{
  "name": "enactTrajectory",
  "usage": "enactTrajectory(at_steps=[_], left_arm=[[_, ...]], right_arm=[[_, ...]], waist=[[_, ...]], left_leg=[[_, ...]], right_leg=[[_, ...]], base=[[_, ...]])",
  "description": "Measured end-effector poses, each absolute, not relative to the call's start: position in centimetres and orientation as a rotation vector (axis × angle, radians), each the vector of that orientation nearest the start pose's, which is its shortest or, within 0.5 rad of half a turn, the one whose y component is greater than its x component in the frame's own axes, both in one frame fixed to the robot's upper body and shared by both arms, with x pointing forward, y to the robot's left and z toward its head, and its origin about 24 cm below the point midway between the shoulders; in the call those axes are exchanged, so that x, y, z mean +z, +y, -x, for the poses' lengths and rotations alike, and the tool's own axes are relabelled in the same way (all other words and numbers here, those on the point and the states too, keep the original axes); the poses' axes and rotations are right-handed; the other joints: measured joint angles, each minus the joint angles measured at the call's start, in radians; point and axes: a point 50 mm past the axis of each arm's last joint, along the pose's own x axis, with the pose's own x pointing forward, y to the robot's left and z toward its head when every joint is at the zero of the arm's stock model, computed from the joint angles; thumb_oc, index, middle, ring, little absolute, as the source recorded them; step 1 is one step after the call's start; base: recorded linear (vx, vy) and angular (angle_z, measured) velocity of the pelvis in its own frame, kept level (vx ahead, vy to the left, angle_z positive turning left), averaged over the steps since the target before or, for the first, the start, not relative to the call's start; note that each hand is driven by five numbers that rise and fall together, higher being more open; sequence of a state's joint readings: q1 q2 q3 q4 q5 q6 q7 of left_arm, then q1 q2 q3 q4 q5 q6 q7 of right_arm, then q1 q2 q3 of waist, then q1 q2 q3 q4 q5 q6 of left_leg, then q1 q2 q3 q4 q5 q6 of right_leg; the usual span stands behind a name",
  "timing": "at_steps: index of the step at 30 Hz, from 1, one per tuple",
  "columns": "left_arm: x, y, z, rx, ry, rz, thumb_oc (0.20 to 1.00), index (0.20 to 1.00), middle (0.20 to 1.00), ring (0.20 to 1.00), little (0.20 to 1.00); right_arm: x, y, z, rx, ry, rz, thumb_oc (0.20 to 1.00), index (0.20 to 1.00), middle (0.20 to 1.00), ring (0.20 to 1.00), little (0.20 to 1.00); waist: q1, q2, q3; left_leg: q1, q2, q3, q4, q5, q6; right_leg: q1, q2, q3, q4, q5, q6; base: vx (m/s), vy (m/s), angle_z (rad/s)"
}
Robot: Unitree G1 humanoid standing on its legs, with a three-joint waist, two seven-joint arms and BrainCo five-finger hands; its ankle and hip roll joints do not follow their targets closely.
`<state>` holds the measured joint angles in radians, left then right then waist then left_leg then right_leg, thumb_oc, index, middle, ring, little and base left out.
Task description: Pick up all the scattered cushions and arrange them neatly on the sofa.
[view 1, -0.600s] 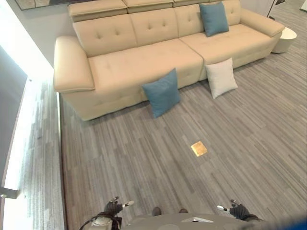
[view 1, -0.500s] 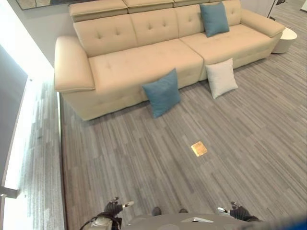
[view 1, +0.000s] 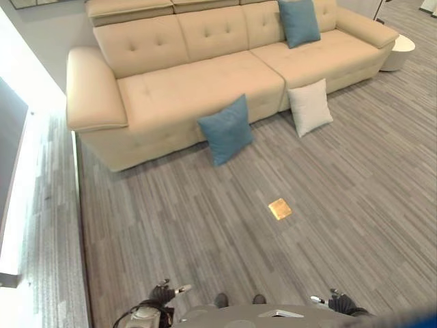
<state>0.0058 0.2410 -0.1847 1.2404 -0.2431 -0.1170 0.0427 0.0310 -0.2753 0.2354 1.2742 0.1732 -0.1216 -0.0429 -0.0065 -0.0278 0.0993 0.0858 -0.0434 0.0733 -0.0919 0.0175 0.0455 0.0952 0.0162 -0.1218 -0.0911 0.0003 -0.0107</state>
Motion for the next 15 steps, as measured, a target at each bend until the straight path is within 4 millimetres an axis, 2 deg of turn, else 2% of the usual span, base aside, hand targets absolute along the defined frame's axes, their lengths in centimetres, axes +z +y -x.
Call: enactTrajectory(at_steps=[5,7,8,9,10,11,13,15], left_arm=[[-15.7,23.2,-10.2,0.165,1.106,-0.146,1.000,1.000,1.000,1.000,1.000],[-15.6,23.2,-10.9,0.161,1.090,-0.147,1.000,1.000,1.000,1.000,1.000],[-15.5,23.1,-11.2,0.158,1.083,-0.146,1.000,1.000,1.000,1.000,1.000],[-15.4,22.9,-11.9,0.148,1.068,-0.148,1.000,1.000,1.000,1.000,1.000],[-15.3,22.9,-12.2,0.147,1.062,-0.151,1.000,1.000,1.000,1.000,1.000],[-15.3,23.0,-12.2,0.148,1.062,-0.152,1.000,1.000,1.000,1.000,1.000],[-15.2,23.0,-12.2,0.148,1.061,-0.153,1.000,1.000,1.000,1.000,1.000],[-15.2,23.2,-12.1,0.153,1.065,-0.155,1.000,1.000,1.000,1.000,1.000]], right_arm=[[-15.8,-24.3,-9.0,-0.105,1.159,0.265,1.000,1.000,1.000,1.000,1.000],[-15.5,-24.1,-10.5,-0.094,1.122,0.269,1.000,1.000,1.000,1.000,1.000],[-15.5,-24.1,-10.6,-0.087,1.122,0.276,1.000,1.000,1.000,1.000,1.000],[-15.1,-24.0,-11.9,-0.080,1.087,0.281,1.000,1.000,1.000,1.000,1.000],[-14.9,-23.8,-12.6,-0.070,1.067,0.283,1.000,1.000,1.000,1.000,1.000],[-14.9,-23.7,-12.7,-0.066,1.064,0.281,1.000,1.000,1.000,1.000,1.000],[-14.9,-23.4,-12.9,-0.051,1.056,0.284,1.000,1.000,1.000,1.000,1.000],[-14.7,-23.0,-13.6,-0.030,1.024,0.285,1.000,1.000,1.000,1.000,1.000]], waist=[[0.003,0.010,0.014],[0.003,0.015,0.036],[0.004,0.018,0.044],[0.005,0.037,0.079],[0.002,0.043,0.091],[0.001,0.043,0.093],[0.020,0.032,0.093],[0.020,0.014,0.097]], left_leg=[[0.000,0.000,0.024,0.000,-0.007,0.010],[0.001,-0.002,0.028,0.001,-0.009,0.014],[-0.002,-0.004,0.027,0.001,-0.011,0.016],[-0.003,0.009,0.033,-0.004,-0.015,0.030],[-0.003,0.019,0.038,0.001,-0.011,0.036],[-0.002,0.018,0.038,0.001,-0.009,0.044],[0.006,0.003,0.058,-0.004,-0.030,0.044],[0.011,0.001,0.068,-0.002,-0.035,0.040]], right_leg=[[-0.021,-0.001,0.024,0.027,-0.007,0.009],[-0.049,-0.006,0.024,0.074,-0.024,0.021],[-0.071,-0.006,0.026,0.108,-0.034,0.024],[-0.133,-0.004,0.024,0.237,-0.049,0.046],[-0.177,-0.008,0.022,0.326,-0.073,0.068],[-0.201,-0.023,0.021,0.384,-0.099,0.085],[-0.269,-0.091,-0.019,0.450,-0.118,0.104],[-0.300,-0.141,-0.036,0.406,-0.106,0.117]], base=[[0.03,0.087,-0.15],[0.00,0.106,-0.11],[0.00,0.077,-0.19],[0.07,0.071,-0.18],[0.11,0.037,-0.03],[0.11,0.013,0.02],[0.11,-0.038,-0.30],[0.18,-0.087,-0.24]])
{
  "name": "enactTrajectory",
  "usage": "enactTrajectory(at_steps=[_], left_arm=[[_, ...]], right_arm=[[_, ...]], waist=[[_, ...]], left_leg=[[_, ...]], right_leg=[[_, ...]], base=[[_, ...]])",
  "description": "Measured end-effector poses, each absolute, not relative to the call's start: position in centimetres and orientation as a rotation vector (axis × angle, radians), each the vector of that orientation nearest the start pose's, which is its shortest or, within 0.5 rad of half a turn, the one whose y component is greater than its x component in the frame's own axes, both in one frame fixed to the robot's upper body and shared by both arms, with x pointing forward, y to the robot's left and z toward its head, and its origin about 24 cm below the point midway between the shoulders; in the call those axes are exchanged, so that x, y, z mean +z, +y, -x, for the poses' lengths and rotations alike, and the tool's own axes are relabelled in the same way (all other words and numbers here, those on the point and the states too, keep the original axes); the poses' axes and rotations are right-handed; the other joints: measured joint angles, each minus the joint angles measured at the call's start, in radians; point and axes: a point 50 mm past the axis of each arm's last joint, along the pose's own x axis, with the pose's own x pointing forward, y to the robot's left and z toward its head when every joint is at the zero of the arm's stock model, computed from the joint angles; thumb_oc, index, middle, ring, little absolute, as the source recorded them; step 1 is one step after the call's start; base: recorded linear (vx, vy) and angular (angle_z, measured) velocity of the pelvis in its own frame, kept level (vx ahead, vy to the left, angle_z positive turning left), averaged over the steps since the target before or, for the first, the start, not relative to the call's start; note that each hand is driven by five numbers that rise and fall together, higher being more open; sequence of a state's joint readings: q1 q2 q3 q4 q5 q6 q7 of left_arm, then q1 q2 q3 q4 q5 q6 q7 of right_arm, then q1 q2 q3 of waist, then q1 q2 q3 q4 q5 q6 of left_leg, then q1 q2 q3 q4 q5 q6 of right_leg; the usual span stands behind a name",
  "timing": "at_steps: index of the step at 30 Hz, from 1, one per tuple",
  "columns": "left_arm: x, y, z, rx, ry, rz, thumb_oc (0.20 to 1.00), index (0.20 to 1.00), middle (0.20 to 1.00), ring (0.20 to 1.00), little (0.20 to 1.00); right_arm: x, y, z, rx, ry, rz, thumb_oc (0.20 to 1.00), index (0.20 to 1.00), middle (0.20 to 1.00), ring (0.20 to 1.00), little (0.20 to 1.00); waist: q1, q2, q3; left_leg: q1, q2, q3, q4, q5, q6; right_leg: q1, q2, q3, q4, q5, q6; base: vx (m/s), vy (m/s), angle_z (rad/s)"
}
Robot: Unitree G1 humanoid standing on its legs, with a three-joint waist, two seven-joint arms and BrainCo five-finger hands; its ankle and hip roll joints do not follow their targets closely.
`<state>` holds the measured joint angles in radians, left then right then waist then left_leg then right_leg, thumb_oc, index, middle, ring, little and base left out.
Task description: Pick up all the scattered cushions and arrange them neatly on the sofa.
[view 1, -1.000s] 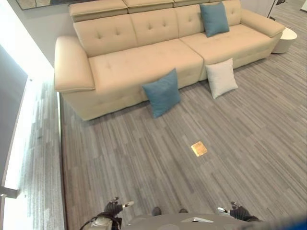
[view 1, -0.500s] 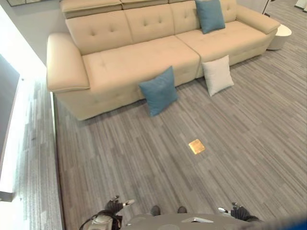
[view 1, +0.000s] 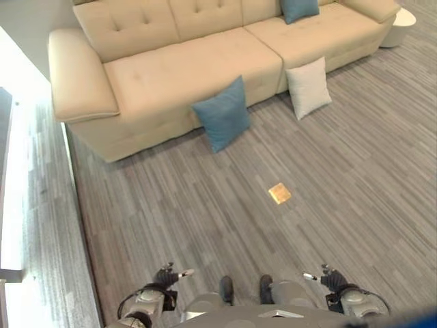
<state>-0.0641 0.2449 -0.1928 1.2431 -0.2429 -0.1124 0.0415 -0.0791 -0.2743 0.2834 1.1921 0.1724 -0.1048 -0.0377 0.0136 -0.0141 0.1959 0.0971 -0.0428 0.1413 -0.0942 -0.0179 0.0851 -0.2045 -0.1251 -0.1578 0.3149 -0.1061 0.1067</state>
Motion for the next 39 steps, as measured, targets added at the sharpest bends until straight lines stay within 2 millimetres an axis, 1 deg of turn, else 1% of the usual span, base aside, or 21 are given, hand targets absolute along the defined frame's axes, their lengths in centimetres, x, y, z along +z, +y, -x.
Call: enactTrajectory(at_steps=[2,4,6,7,8,11,12,14,16,18,19,22,25,26,28,29,31,32,34,36,39], left_arm=[[-15.3,23.3,-11.9,0.158,1.070,-0.154,1.000,1.000,1.000,1.000,1.000],[-15.3,23.3,-11.9,0.159,1.073,-0.152,1.000,1.000,1.000,1.000,1.000],[-15.3,23.3,-11.8,0.150,1.076,-0.153,1.000,1.000,1.000,1.000,1.000],[-15.3,23.0,-11.9,0.135,1.073,-0.150,1.000,1.000,1.000,1.000,1.000],[-15.4,22.5,-12.0,0.106,1.067,-0.152,1.000,1.000,1.000,1.000,1.000],[-15.1,21.9,-13.3,0.087,1.034,-0.146,1.000,1.000,1.000,1.000,1.000],[-15.1,21.7,-13.4,0.085,1.032,-0.141,1.000,1.000,1.000,1.000,1.000],[-15.1,21.6,-13.6,0.083,1.027,-0.141,1.000,1.000,1.000,1.000,1.000],[-14.8,21.4,-14.5,0.076,1.001,-0.138,1.000,1.000,1.000,1.000,1.000],[-14.8,21.6,-14.3,0.084,1.006,-0.136,1.000,1.000,1.000,1.000,1.000],[-14.8,21.7,-14.3,0.085,1.005,-0.138,1.000,1.000,1.000,1.000,1.000],[-14.7,22.0,-14.4,0.109,1.005,-0.126,1.000,1.000,1.000,1.000,1.000],[-15.2,22.2,-13.1,0.131,1.038,-0.109,1.000,1.000,1.000,1.000,1.000],[-15.3,22.0,-12.7,0.124,1.049,-0.107,1.000,1.000,1.000,1.000,1.000],[-15.4,21.6,-12.5,0.100,1.057,-0.120,1.000,1.000,1.000,1.000,1.000],[-15.2,21.7,-13.3,0.086,1.039,-0.139,1.000,1.000,1.000,1.000,1.000],[-14.7,21.9,-14.5,0.066,1.011,-0.170,1.000,1.000,1.000,1.000,1.000],[-14.6,22.0,-14.8,0.064,1.006,-0.178,1.000,1.000,1.000,1.000,1.000],[-14.7,22.4,-14.5,0.077,1.020,-0.181,1.000,1.000,1.000,1.000,1.000],[-14.7,23.1,-14.0,0.109,1.028,-0.173,1.000,1.000,1.000,1.000,1.000],[-15.1,23.6,-12.3,0.122,1.077,-0.181,1.000,1.000,1.000,1.000,1.000]], right_arm=[[-14.6,-22.8,-13.8,-0.016,1.015,0.284,1.000,1.000,1.000,1.000,1.000],[-14.5,-22.4,-14.1,0.007,0.996,0.288,1.000,1.000,1.000,1.000,1.000],[-14.9,-22.4,-13.0,0.021,1.028,0.288,1.000,1.000,1.000,1.000,1.000],[-15.3,-22.6,-11.7,0.019,1.066,0.283,1.000,1.000,1.000,1.000,1.000],[-15.5,-22.8,-11.0,0.015,1.095,0.286,1.000,1.000,1.000,1.000,1.000],[-15.3,-23.4,-11.1,0.014,1.086,0.302,1.000,1.000,1.000,1.000,1.000],[-15.3,-23.4,-11.2,0.015,1.083,0.306,1.000,1.000,1.000,1.000,1.000],[-14.9,-23.1,-12.6,0.024,1.046,0.303,1.000,1.000,1.000,1.000,1.000],[-14.8,-22.8,-13.2,0.034,1.033,0.307,1.000,1.000,1.000,1.000,1.000],[-14.6,-22.7,-13.7,0.037,1.018,0.307,1.000,1.000,1.000,1.000,1.000],[-14.7,-22.7,-13.7,0.036,1.021,0.307,1.000,1.000,1.000,1.000,1.000],[-14.9,-22.9,-13.0,0.032,1.039,0.306,1.000,1.000,1.000,1.000,1.000],[-15.3,-23.2,-11.5,0.012,1.085,0.292,1.000,1.000,1.000,1.000,1.000],[-15.4,-23.5,-10.7,0.005,1.104,0.292,1.000,1.000,1.000,1.000,1.000],[-15.4,-23.1,-10.9,0.019,1.087,0.288,1.000,1.000,1.000,1.000,1.000],[-15.2,-22.7,-11.5,0.036,1.062,0.285,1.000,1.000,1.000,1.000,1.000],[-15.1,-22.3,-12.1,0.053,1.038,0.286,1.000,1.000,1.000,1.000,1.000],[-14.9,-22.1,-12.7,0.058,1.021,0.286,1.000,1.000,1.000,1.000,1.000],[-14.5,-21.6,-13.8,0.074,0.979,0.285,1.000,1.000,1.000,1.000,1.000],[-14.3,-21.2,-14.4,0.091,0.960,0.291,1.000,1.000,1.000,1.000,1.000],[-14.6,-21.3,-13.7,0.089,0.982,0.291,1.000,1.000,1.000,1.000,1.000]], waist=[[0.002,-0.013,-0.001],[-0.012,-0.033,-0.001],[-0.061,-0.042,-0.008],[-0.060,-0.047,-0.019],[-0.032,-0.044,-0.027],[-0.013,-0.057,-0.036],[-0.009,-0.054,-0.037],[-0.007,-0.066,-0.028],[0.001,-0.078,-0.019],[0.000,-0.076,-0.017],[0.003,-0.075,-0.016],[0.003,-0.064,-0.016],[-0.005,-0.055,-0.031],[-0.007,-0.045,-0.041],[-0.006,-0.003,-0.035],[-0.008,-0.001,-0.036],[-0.026,-0.019,-0.031],[-0.017,-0.016,-0.019],[-0.034,-0.005,-0.011],[-0.024,-0.026,-0.014],[-0.041,-0.049,-0.024]], left_leg=[[0.016,0.009,0.006,0.003,-0.017,-0.012],[0.034,0.015,-0.008,0.006,-0.032,-0.016],[0.048,0.044,-0.079,0.028,-0.060,-0.046],[0.071,0.050,-0.115,0.037,-0.069,-0.073],[0.031,0.072,-0.122,0.180,-0.096,-0.105],[-0.173,0.073,-0.139,0.553,-0.096,-0.167],[-0.185,0.073,-0.139,0.582,-0.101,-0.174],[-0.208,0.077,-0.137,0.526,-0.103,-0.178],[-0.211,0.075,-0.108,0.316,-0.084,-0.166],[-0.214,0.077,-0.093,0.077,0.023,-0.169],[-0.222,0.082,-0.093,0.022,0.070,-0.170],[-0.274,0.131,0.033,0.038,0.135,-0.175],[-0.213,0.072,0.006,0.054,0.148,-0.127],[-0.162,0.060,0.008,0.016,0.156,-0.061],[-0.113,0.066,0.017,0.003,0.129,-0.030],[-0.100,0.054,0.018,0.003,0.108,-0.017],[-0.060,0.003,0.007,0.003,0.062,0.007],[-0.028,-0.010,0.011,0.003,0.035,0.018],[0.034,-0.010,0.039,0.005,-0.010,-0.039],[0.059,-0.018,0.061,0.004,-0.042,-0.033],[0.133,-0.009,0.040,0.005,-0.106,-0.073]], right_leg=[[-0.020,-0.018,-0.051,-0.102,0.042,0.024],[-0.038,0.003,-0.031,-0.152,0.082,0.022],[-0.003,0.081,0.121,-0.174,0.101,-0.010],[0.037,0.097,0.119,-0.201,0.135,-0.057],[0.112,0.115,0.096,-0.260,0.149,-0.105],[0.185,0.104,0.030,-0.362,0.174,-0.153],[0.189,0.109,0.025,-0.364,0.175,-0.155],[0.244,0.119,0.001,-0.406,0.149,-0.156],[0.253,0.122,-0.007,-0.407,0.126,-0.141],[0.275,0.134,-0.021,-0.411,0.096,-0.112],[0.291,0.144,-0.024,-0.412,0.081,-0.119],[0.338,0.170,-0.028,-0.412,0.032,-0.155],[0.413,0.139,-0.006,-0.402,-0.011,-0.102],[0.410,0.130,0.000,-0.354,-0.028,-0.081],[0.282,0.105,0.005,-0.037,-0.067,-0.035],[0.165,0.067,0.005,0.203,-0.098,-0.015],[0.044,-0.005,0.015,0.369,-0.123,-0.003],[-0.004,-0.020,0.017,0.366,-0.132,-0.008],[-0.078,-0.001,-0.010,0.187,-0.109,-0.004],[-0.120,0.010,-0.028,-0.003,-0.026,-0.014],[-0.113,0.034,-0.032,-0.219,0.139,-0.009]], base=[[0.27,-0.108,-0.15],[0.34,-0.148,0.17],[0.23,-0.169,1.11],[0.17,-0.238,1.27],[0.13,-0.240,0.88],[0.08,-0.123,0.57],[0.16,-0.096,0.36],[0.22,-0.048,0.45],[0.26,0.015,0.25],[0.31,0.069,0.14],[0.34,0.102,0.12],[0.30,0.121,-0.05],[0.32,0.206,-0.30],[0.19,0.199,-0.30],[0.17,0.160,-0.30],[0.27,0.145,-0.01],[0.25,0.084,0.14],[0.34,-0.042,-0.02],[0.33,-0.070,-0.01],[0.26,-0.093,-0.11],[0.39,-0.184,0.20]])
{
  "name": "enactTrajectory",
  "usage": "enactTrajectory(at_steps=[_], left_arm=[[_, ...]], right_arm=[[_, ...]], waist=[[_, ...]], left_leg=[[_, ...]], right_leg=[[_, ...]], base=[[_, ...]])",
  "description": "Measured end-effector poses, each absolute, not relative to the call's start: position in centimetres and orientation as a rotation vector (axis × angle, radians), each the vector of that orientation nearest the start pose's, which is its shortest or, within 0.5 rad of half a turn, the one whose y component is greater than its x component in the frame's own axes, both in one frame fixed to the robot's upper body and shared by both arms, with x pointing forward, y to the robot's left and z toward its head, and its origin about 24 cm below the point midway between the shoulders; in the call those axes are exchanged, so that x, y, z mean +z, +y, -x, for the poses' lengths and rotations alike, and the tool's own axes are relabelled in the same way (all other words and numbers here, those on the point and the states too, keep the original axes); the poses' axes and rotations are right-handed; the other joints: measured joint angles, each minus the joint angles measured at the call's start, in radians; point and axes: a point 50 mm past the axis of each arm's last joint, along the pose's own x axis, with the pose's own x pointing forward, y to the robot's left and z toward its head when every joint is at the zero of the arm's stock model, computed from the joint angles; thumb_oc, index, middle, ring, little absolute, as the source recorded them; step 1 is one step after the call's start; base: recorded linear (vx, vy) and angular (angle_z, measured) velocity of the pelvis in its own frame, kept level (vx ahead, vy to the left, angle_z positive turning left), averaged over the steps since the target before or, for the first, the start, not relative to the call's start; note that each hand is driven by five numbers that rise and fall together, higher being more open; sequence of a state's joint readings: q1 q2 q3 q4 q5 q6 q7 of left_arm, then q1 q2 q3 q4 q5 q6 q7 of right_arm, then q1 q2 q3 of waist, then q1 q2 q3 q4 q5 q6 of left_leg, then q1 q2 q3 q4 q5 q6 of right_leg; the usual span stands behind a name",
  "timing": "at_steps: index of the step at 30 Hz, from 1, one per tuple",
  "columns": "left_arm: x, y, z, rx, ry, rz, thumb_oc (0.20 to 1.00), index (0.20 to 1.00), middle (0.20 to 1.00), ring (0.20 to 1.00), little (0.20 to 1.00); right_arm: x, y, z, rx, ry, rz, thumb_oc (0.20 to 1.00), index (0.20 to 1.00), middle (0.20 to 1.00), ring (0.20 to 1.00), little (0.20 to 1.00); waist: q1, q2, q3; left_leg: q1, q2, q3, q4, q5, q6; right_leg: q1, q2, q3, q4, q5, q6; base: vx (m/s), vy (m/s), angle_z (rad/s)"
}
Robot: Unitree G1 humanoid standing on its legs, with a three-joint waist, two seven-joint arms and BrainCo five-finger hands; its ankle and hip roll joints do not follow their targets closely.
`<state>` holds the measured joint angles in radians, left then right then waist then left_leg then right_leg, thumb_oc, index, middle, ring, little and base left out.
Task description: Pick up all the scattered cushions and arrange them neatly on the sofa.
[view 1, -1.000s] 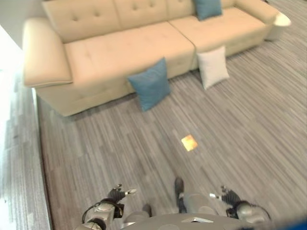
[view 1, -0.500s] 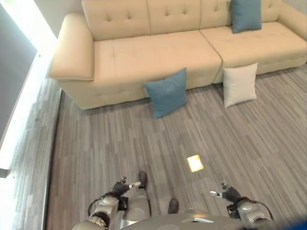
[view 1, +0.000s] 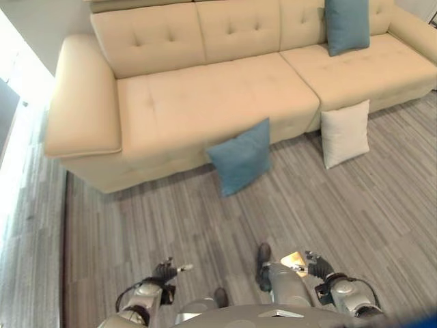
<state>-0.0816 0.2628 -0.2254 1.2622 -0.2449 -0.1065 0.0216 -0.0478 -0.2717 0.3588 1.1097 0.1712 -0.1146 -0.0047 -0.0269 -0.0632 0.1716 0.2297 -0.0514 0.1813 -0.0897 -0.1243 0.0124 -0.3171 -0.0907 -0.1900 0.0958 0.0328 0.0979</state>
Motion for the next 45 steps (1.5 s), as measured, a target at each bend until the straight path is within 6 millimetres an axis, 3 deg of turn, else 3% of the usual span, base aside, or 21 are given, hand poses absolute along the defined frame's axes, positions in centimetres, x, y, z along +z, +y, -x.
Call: enactTrajectory(at_steps=[1,4,7,9,10,13,15,16,20,22,23,24,27,28,30,32,34,38,40,42,45], left_arm=[[-15.2,23.5,-12.1,0.119,1.082,-0.181,1.000,1.000,1.000,1.000,1.000],[-15.5,22.7,-11.7,0.102,1.096,-0.163,1.000,1.000,1.000,1.000,1.000],[-15.8,22.0,-11.3,0.086,1.105,-0.138,1.000,1.000,1.000,1.000,1.000],[-15.7,21.5,-11.9,0.082,1.091,-0.122,1.000,1.000,1.000,1.000,1.000],[-15.6,21.4,-12.4,0.081,1.075,-0.119,1.000,1.000,1.000,1.000,1.000],[-15.1,21.3,-13.5,0.084,1.027,-0.107,1.000,1.000,1.000,1.000,1.000],[-15.1,21.4,-13.6,0.084,1.026,-0.110,1.000,1.000,1.000,1.000,1.000],[-15.1,21.5,-13.6,0.087,1.026,-0.111,1.000,1.000,1.000,1.000,1.000],[-15.1,21.9,-13.4,0.122,1.029,-0.089,1.000,1.000,1.000,1.000,1.000],[-15.3,21.8,-12.9,0.133,1.041,-0.075,1.000,1.000,1.000,1.000,1.000],[-15.6,21.7,-12.2,0.134,1.066,-0.070,1.000,1.000,1.000,1.000,1.000],[-15.6,22.1,-12.0,0.143,1.082,-0.080,1.000,1.000,1.000,1.000,1.000],[-15.2,22.9,-12.7,0.140,1.068,-0.118,1.000,1.000,1.000,1.000,1.000],[-15.0,23.3,-13.0,0.139,1.058,-0.133,1.000,1.000,1.000,1.000,1.000],[-14.9,23.6,-13.1,0.146,1.054,-0.137,1.000,1.000,1.000,1.000,1.000],[-15.1,23.6,-12.6,0.151,1.070,-0.136,1.000,1.000,1.000,1.000,1.000],[-15.1,23.6,-12.7,0.152,1.066,-0.137,1.000,1.000,1.000,1.000,1.000],[-15.4,23.4,-11.6,0.157,1.086,-0.131,1.000,1.000,1.000,1.000,1.000],[-15.6,22.8,-11.6,0.145,1.087,-0.121,1.000,1.000,1.000,1.000,1.000],[-15.3,22.7,-12.5,0.139,1.058,-0.124,1.000,1.000,1.000,1.000,1.000],[-14.5,21.8,-15.0,0.092,0.988,-0.141,1.000,1.000,1.000,1.000,1.000]], right_arm=[[-14.8,-21.4,-13.4,0.086,0.997,0.291,1.000,1.000,1.000,1.000,1.000],[-15.1,-21.7,-12.3,0.075,1.036,0.291,1.000,1.000,1.000,1.000,1.000],[-14.8,-21.7,-12.9,0.078,1.014,0.294,1.000,1.000,1.000,1.000,1.000],[-14.7,-21.8,-13.3,0.085,0.997,0.305,1.000,1.000,1.000,1.000,1.000],[-14.6,-21.8,-13.4,0.086,0.997,0.307,1.000,1.000,1.000,1.000,1.000],[-14.5,-22.0,-14.0,0.082,0.990,0.315,1.000,1.000,1.000,1.000,1.000],[-14.5,-22.2,-13.9,0.076,0.997,0.319,1.000,1.000,1.000,1.000,1.000],[-14.6,-22.3,-13.7,0.073,1.006,0.320,1.000,1.000,1.000,1.000,1.000],[-14.9,-22.2,-12.9,0.073,1.024,0.312,1.000,1.000,1.000,1.000,1.000],[-14.9,-22.6,-12.5,0.065,1.033,0.314,1.000,1.000,1.000,1.000,1.000],[-14.7,-23.0,-12.8,0.059,1.022,0.325,1.000,1.000,1.000,1.000,1.000],[-14.7,-22.7,-13.0,0.065,1.012,0.318,1.000,1.000,1.000,1.000,1.000],[-14.4,-22.0,-13.6,0.086,0.979,0.308,1.000,1.000,1.000,1.000,1.000],[-14.5,-21.7,-13.6,0.091,0.976,0.301,1.000,1.000,1.000,1.000,1.000],[-14.2,-21.4,-14.5,0.098,0.951,0.299,1.000,1.000,1.000,1.000,1.000],[-13.9,-21.3,-15.3,0.099,0.926,0.302,1.000,1.000,1.000,1.000,1.000],[-13.8,-21.2,-15.5,0.102,0.920,0.301,1.000,1.000,1.000,1.000,1.000],[-14.4,-21.3,-13.9,0.099,0.962,0.292,1.000,1.000,1.000,1.000,1.000],[-14.3,-21.7,-13.8,0.091,0.966,0.302,1.000,1.000,1.000,1.000,1.000],[-14.2,-22.0,-14.2,0.086,0.957,0.308,1.000,1.000,1.000,1.000,1.000],[-13.7,-22.1,-15.0,0.080,0.923,0.304,1.000,1.000,1.000,1.000,1.000]], waist=[[-0.005,-0.005,-0.005],[-0.011,-0.001,-0.024],[-0.002,-0.002,-0.047],[0.016,-0.015,-0.042],[0.027,-0.024,-0.036],[0.034,-0.045,-0.013],[0.019,-0.044,-0.006],[0.016,-0.039,0.005],[0.021,-0.036,0.005],[0.021,-0.012,0.009],[0.018,0.042,0.023],[0.018,0.053,0.027],[0.016,0.047,0.034],[0.016,0.028,0.041],[0.027,0.022,0.043],[0.026,0.018,0.050],[0.013,0.017,0.051],[0.012,-0.004,0.027],[0.012,0.026,0.006],[0.018,0.021,0.007],[0.016,-0.003,0.026]], left_leg=[[0.024,0.008,-0.018,0.002,-0.017,-0.017],[0.069,0.051,-0.037,0.085,-0.034,-0.051],[-0.037,0.092,-0.063,0.368,-0.024,-0.069],[-0.188,0.118,-0.089,0.676,0.042,-0.162],[-0.249,0.128,-0.085,0.743,0.034,-0.160],[-0.337,0.082,-0.121,0.550,0.006,-0.151],[-0.353,0.070,-0.084,0.367,0.025,-0.125],[-0.356,0.061,-0.063,0.243,0.077,-0.103],[-0.336,0.034,-0.050,0.170,0.143,-0.063],[-0.258,0.001,-0.074,0.090,0.169,0.002],[-0.199,0.030,-0.069,0.049,0.165,0.048],[-0.169,0.040,-0.057,0.019,0.167,0.064],[-0.153,0.015,-0.077,0.043,0.143,0.098],[-0.143,-0.009,-0.097,0.037,0.145,0.090],[-0.143,-0.009,-0.116,0.031,0.138,0.081],[-0.140,-0.004,-0.147,0.031,0.121,0.084],[-0.141,0.011,-0.184,0.034,0.112,0.070],[-0.090,0.043,-0.232,0.021,0.074,0.021],[-0.114,0.105,-0.267,0.050,0.070,-0.015],[-0.160,0.125,-0.276,0.082,0.085,-0.036],[-0.259,0.132,-0.290,0.189,0.152,-0.113]], right_leg=[[0.024,0.013,0.009,0.011,0.002,-0.009],[0.124,0.049,0.015,-0.019,0.077,-0.125],[0.250,0.087,0.014,-0.164,0.089,-0.152],[0.293,0.091,0.009,-0.186,0.074,-0.213],[0.308,0.094,0.003,-0.186,0.062,-0.226],[0.350,0.099,0.000,-0.187,0.017,-0.185],[0.387,0.114,-0.018,-0.187,-0.015,-0.172],[0.421,0.136,-0.020,-0.188,-0.051,-0.174],[0.451,0.164,0.003,-0.184,-0.077,-0.166],[0.455,0.171,0.021,-0.141,-0.083,-0.155],[0.443,0.199,0.015,-0.057,-0.107,-0.120],[0.394,0.193,0.010,0.070,-0.149,-0.085],[0.193,0.065,-0.002,0.448,-0.266,-0.019],[0.137,0.008,0.090,0.456,-0.269,-0.013],[0.120,0.001,0.195,0.284,-0.247,-0.006],[0.104,-0.005,0.238,0.185,-0.176,-0.006],[0.110,0.021,0.355,0.053,-0.097,0.011],[0.171,0.008,0.272,-0.024,0.051,-0.018],[0.211,0.056,0.216,-0.082,0.062,-0.052],[0.226,0.067,0.166,-0.131,0.082,-0.082],[0.277,0.077,0.036,-0.178,0.058,-0.119]], base=[[0.39,-0.239,0.50],[0.20,-0.223,0.34],[0.14,-0.278,-0.03],[0.13,-0.173,0.04],[0.15,-0.108,0.08],[0.19,-0.065,0.03],[0.20,-0.014,0.10],[0.21,0.013,0.09],[0.18,0.090,-0.16],[0.08,0.121,-0.37],[0.03,0.073,-0.35],[0.00,0.076,-0.22],[0.03,0.017,0.18],[0.11,-0.075,0.58],[0.15,-0.127,0.38],[0.17,-0.144,0.25],[0.17,-0.168,0.58],[0.10,-0.169,0.45],[0.03,-0.235,0.61],[0.04,-0.262,0.84],[0.03,-0.266,1.38]])
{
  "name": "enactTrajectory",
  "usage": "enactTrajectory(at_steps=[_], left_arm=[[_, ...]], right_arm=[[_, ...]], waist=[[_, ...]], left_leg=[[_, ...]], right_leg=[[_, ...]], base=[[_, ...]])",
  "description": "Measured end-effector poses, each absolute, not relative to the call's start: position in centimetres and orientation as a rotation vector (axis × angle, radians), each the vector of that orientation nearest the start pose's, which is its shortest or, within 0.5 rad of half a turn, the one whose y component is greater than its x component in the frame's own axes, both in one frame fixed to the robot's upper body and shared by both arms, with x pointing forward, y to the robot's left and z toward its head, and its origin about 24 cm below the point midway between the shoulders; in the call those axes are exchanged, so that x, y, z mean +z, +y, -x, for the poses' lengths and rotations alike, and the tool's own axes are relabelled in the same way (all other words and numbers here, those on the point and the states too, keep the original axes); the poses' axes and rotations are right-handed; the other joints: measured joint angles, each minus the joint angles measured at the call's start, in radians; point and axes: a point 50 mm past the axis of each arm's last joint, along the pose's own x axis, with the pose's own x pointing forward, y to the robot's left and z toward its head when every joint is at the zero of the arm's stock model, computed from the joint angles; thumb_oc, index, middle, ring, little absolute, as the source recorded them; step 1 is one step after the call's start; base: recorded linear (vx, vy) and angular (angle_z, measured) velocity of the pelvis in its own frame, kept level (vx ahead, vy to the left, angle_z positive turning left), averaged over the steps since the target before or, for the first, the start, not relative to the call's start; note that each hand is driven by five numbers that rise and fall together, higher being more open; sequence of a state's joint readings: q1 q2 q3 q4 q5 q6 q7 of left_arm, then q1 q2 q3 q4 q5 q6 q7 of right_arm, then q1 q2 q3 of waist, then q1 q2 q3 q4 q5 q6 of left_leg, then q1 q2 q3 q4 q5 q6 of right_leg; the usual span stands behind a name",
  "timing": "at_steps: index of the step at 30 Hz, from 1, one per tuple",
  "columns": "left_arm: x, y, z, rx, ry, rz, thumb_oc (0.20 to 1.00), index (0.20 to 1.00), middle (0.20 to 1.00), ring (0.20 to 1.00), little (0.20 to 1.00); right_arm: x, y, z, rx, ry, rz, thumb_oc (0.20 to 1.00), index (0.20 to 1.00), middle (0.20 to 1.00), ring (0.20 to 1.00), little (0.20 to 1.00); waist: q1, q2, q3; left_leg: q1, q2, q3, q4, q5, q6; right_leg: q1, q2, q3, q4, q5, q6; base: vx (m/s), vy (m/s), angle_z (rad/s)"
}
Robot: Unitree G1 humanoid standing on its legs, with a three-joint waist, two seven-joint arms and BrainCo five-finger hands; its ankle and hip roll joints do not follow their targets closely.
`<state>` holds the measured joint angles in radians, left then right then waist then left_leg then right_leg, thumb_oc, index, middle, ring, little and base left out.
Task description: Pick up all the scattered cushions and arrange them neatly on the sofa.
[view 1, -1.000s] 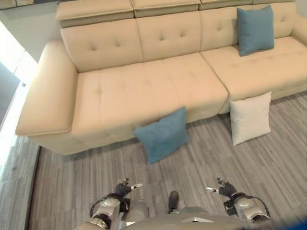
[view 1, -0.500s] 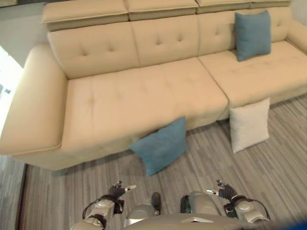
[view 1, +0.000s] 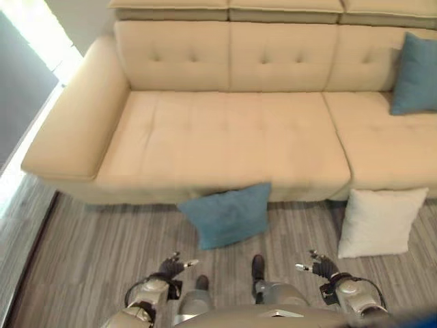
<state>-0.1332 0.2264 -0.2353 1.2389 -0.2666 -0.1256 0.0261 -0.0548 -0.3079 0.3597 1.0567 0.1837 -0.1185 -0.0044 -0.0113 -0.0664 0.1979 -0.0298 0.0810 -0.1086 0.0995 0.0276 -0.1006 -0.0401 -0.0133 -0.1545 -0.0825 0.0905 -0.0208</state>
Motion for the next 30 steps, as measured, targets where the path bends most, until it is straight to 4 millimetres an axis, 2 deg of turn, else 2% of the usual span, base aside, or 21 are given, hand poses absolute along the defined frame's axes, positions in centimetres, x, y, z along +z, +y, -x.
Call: enactTrajectory(at_steps=[1,2,3,4,5,7,8,9,10,11,12,14,16,19,21,23,24,25,26,27,30], left_arm=[[-14.2,21.8,-15.9,0.085,0.967,-0.153,1.000,1.000,1.000,1.000,1.000],[-14.0,21.7,-16.3,0.071,0.956,-0.166,1.000,1.000,1.000,1.000,1.000],[-14.1,21.4,-16.3,0.054,0.959,-0.174,1.000,1.000,1.000,1.000,1.000],[-14.1,21.3,-16.3,0.045,0.959,-0.180,1.000,1.000,1.000,1.000,1.000],[-14.0,21.3,-16.5,0.045,0.954,-0.181,1.000,1.000,1.000,1.000,1.000],[-14.1,21.4,-16.4,0.047,0.959,-0.181,1.000,1.000,1.000,1.000,1.000],[-14.1,21.5,-16.2,0.052,0.963,-0.179,1.000,1.000,1.000,1.000,1.000],[-14.3,21.6,-15.7,0.056,0.976,-0.179,1.000,1.000,1.000,1.000,1.000],[-14.5,21.7,-15.1,0.060,0.991,-0.179,1.000,1.000,1.000,1.000,1.000],[-14.5,21.9,-15.0,0.063,0.995,-0.181,1.000,1.000,1.000,1.000,1.000],[-14.4,22.0,-15.2,0.070,0.988,-0.179,1.000,1.000,1.000,1.000,1.000],[-14.3,22.2,-15.4,0.073,0.979,-0.183,1.000,1.000,1.000,1.000,1.000],[-13.7,22.4,-16.6,0.078,0.937,-0.176,1.000,1.000,1.000,1.000,1.000],[-13.0,22.4,-17.9,0.085,0.892,-0.172,1.000,1.000,1.000,1.000,1.000],[-12.4,22.8,-18.7,0.095,0.847,-0.189,1.000,1.000,1.000,1.000,1.000],[-11.8,23.6,-19.4,0.114,0.825,-0.209,1.000,1.000,1.000,1.000,1.000],[-11.3,23.9,-20.1,0.134,0.796,-0.212,1.000,1.000,1.000,1.000,1.000],[-11.0,23.7,-20.5,0.138,0.770,-0.210,1.000,1.000,1.000,1.000,1.000],[-10.3,23.5,-21.5,0.141,0.716,-0.204,1.000,1.000,1.000,1.000,1.000],[-9.8,23.2,-22.2,0.147,0.675,-0.191,1.000,1.000,1.000,1.000,1.000],[-8.5,23.0,-24.0,0.182,0.607,-0.178,1.000,1.000,1.000,1.000,1.000]], right_arm=[[-13.6,-22.0,-15.4,0.084,0.911,0.303,1.000,1.000,1.000,1.000,1.000],[-13.4,-22.0,-15.7,0.082,0.898,0.303,1.000,1.000,1.000,1.000,1.000],[-13.4,-22.2,-15.7,0.069,0.897,0.297,1.000,1.000,1.000,1.000,1.000],[-13.4,-22.3,-15.7,0.065,0.901,0.297,1.000,1.000,1.000,1.000,1.000],[-13.5,-22.4,-15.4,0.059,0.913,0.291,1.000,1.000,1.000,1.000,1.000],[-13.8,-22.5,-15.0,0.051,0.938,0.288,1.000,1.000,1.000,1.000,1.000],[-13.9,-22.5,-14.9,0.050,0.942,0.287,1.000,1.000,1.000,1.000,1.000],[-13.9,-22.4,-15.0,0.051,0.941,0.286,1.000,1.000,1.000,1.000,1.000],[-13.8,-22.4,-15.3,0.052,0.931,0.286,1.000,1.000,1.000,1.000,1.000],[-13.7,-22.2,-15.4,0.052,0.925,0.280,1.000,1.000,1.000,1.000,1.000],[-13.6,-22.1,-15.6,0.048,0.914,0.269,1.000,1.000,1.000,1.000,1.000],[-13.6,-21.9,-15.6,0.052,0.908,0.264,1.000,1.000,1.000,1.000,1.000],[-13.1,-21.5,-16.6,0.064,0.869,0.263,1.000,1.000,1.000,1.000,1.000],[-12.6,-21.1,-17.5,0.078,0.826,0.259,1.000,1.000,1.000,1.000,1.000],[-12.1,-20.6,-18.4,0.100,0.791,0.263,1.000,1.000,1.000,1.000,1.000],[-11.3,-20.2,-20.1,0.109,0.742,0.269,1.000,1.000,1.000,1.000,1.000],[-11.0,-20.2,-20.5,0.102,0.722,0.272,1.000,1.000,1.000,1.000,1.000],[-11.0,-20.3,-20.4,0.093,0.717,0.275,1.000,1.000,1.000,1.000,1.000],[-11.2,-20.4,-20.1,0.088,0.730,0.278,1.000,1.000,1.000,1.000,1.000],[-11.0,-20.5,-20.4,0.076,0.721,0.284,1.000,1.000,1.000,1.000,1.000],[-10.1,-20.5,-21.9,0.051,0.666,0.301,1.000,1.000,1.000,1.000,1.000]], waist=[[-0.006,-0.021,0.017],[-0.003,-0.033,0.034],[-0.021,-0.034,0.042],[-0.037,-0.035,0.044],[-0.043,-0.034,0.053],[-0.058,-0.037,0.057],[-0.053,-0.038,0.057],[-0.050,-0.032,0.055],[-0.051,-0.018,0.054],[-0.051,-0.015,0.054],[-0.050,-0.018,0.051],[-0.039,-0.015,0.050],[-0.029,0.001,0.061],[-0.029,0.024,0.079],[-0.025,0.027,0.081],[-0.022,0.007,0.100],[-0.028,0.003,0.108],[-0.030,-0.002,0.111],[-0.021,-0.011,0.119],[-0.011,-0.002,0.127],[0.000,0.007,0.147]], left_leg=[[-0.031,-0.005,0.010,0.048,0.016,-0.033],[-0.055,0.001,0.080,0.063,0.031,-0.029],[-0.070,0.020,0.171,0.065,0.030,-0.018],[-0.091,0.028,0.249,0.064,0.025,-0.010],[-0.094,0.019,0.307,0.036,0.018,-0.004],[-0.078,-0.017,0.363,-0.017,0.015,0.006],[-0.052,-0.033,0.361,-0.053,0.011,0.013],[-0.015,-0.042,0.327,-0.088,-0.001,0.031],[0.023,-0.047,0.280,-0.111,-0.016,0.055],[0.042,-0.051,0.266,-0.132,-0.027,0.092],[0.047,-0.060,0.278,-0.130,-0.030,0.100],[0.050,-0.078,0.300,-0.130,-0.035,0.138],[0.046,-0.082,0.347,-0.129,-0.035,0.154],[0.036,-0.084,0.347,-0.111,-0.045,0.180],[0.024,-0.096,0.340,-0.116,-0.055,0.172],[0.009,-0.111,0.340,-0.122,-0.043,0.174],[-0.007,-0.121,0.323,-0.112,-0.037,0.169],[-0.015,-0.124,0.311,-0.107,-0.037,0.169],[-0.020,-0.128,0.302,-0.097,-0.041,0.163],[-0.035,-0.115,0.291,-0.089,-0.041,0.153],[-0.109,-0.082,0.279,-0.034,-0.055,0.130]], right_leg=[[0.009,-0.005,-0.012,-0.007,-0.012,-0.014],[0.016,-0.007,-0.037,-0.004,-0.007,-0.014],[0.016,-0.007,-0.075,-0.007,-0.022,-0.032],[0.014,-0.007,-0.107,-0.009,-0.027,-0.036],[0.008,-0.006,-0.121,-0.005,-0.040,-0.022],[0.001,-0.001,-0.121,-0.007,-0.071,0.026],[-0.007,0.001,-0.113,0.006,-0.071,0.026],[-0.020,0.011,-0.096,0.032,-0.071,0.025],[-0.026,0.027,-0.075,0.058,-0.066,0.021],[-0.034,0.031,-0.063,0.079,-0.073,0.010],[-0.045,0.026,-0.050,0.097,-0.074,0.018],[-0.086,0.011,-0.013,0.163,-0.077,0.021],[-0.156,-0.004,0.033,0.273,-0.073,0.056],[-0.232,-0.041,0.095,0.462,-0.139,0.100],[-0.249,-0.080,0.128,0.457,-0.157,0.115],[-0.249,-0.114,0.146,0.349,-0.152,0.126],[-0.234,-0.128,0.150,0.278,-0.133,0.144],[-0.223,-0.138,0.147,0.252,-0.116,0.140],[-0.216,-0.137,0.142,0.229,-0.066,0.118],[-0.209,-0.123,0.137,0.214,-0.048,0.110],[-0.239,-0.091,0.120,0.187,-0.029,0.091]], base=[[0.00,-0.051,0.93],[0.03,-0.062,0.88],[0.06,-0.022,0.84],[0.09,-0.006,0.90],[0.12,0.052,0.71],[0.18,0.115,0.35],[0.19,0.123,-0.19],[0.17,0.137,-0.54],[0.15,0.169,-0.55],[0.14,0.194,-0.41],[0.11,0.190,-0.40],[0.04,0.156,-0.52],[0.02,0.099,-0.44],[0.04,0.027,0.07],[0.06,-0.030,-0.04],[0.01,-0.059,0.00],[-0.06,-0.065,0.45],[-0.06,-0.074,0.62],[-0.08,-0.098,0.43],[-0.11,-0.107,0.14],[-0.17,-0.112,0.06]])
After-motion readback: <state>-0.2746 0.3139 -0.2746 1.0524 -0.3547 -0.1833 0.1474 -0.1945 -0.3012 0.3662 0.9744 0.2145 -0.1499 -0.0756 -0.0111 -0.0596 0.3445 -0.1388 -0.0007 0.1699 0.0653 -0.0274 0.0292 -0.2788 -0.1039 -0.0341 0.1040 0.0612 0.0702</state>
